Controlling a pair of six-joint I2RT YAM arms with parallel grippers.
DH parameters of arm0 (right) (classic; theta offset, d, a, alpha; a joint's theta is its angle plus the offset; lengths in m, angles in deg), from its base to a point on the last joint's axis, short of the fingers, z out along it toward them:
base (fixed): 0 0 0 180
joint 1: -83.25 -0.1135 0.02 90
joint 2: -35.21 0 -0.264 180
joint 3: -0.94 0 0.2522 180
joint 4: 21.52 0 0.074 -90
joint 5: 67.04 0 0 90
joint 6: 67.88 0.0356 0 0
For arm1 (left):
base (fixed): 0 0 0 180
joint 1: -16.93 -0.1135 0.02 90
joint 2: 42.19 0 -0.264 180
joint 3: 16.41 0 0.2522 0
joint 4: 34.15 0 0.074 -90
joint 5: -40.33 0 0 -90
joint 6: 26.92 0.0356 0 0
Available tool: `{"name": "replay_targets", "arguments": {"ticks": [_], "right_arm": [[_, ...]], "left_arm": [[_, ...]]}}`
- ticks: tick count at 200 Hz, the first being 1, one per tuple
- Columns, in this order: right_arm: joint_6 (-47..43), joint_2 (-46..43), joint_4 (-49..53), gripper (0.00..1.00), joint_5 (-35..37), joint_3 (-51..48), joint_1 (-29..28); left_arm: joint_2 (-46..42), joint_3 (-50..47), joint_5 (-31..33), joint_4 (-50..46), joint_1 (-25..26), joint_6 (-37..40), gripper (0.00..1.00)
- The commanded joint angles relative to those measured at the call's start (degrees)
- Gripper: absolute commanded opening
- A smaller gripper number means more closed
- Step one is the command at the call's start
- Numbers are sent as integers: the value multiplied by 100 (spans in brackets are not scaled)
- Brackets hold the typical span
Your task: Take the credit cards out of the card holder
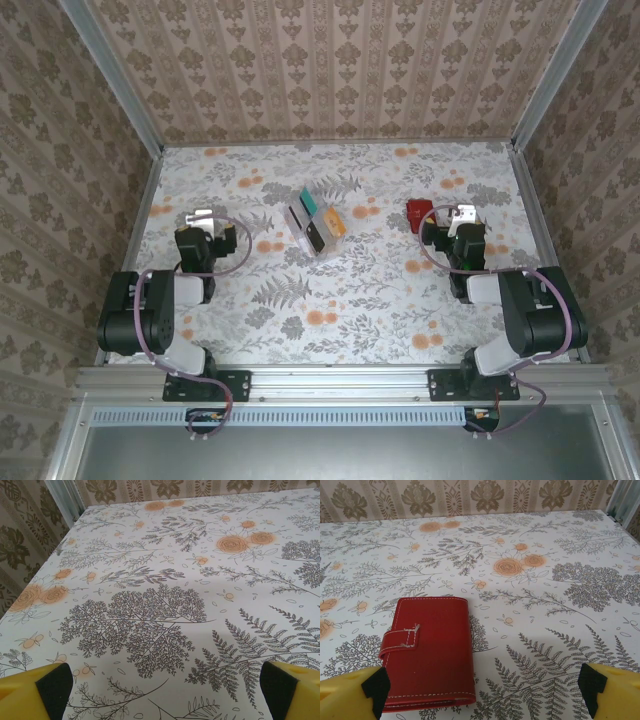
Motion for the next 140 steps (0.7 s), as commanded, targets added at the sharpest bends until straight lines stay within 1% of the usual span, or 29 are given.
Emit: {"name": "replay_targets", "arguments": {"ticks": [1, 140], "right_arm": [[-25, 46, 34, 100, -98, 117, 33], [-26, 58, 53, 100, -100, 130, 33]], "left_arm": [[26, 98, -88, 69, -13, 105, 100], [43, 114, -136, 29, -42, 83, 100]]}}
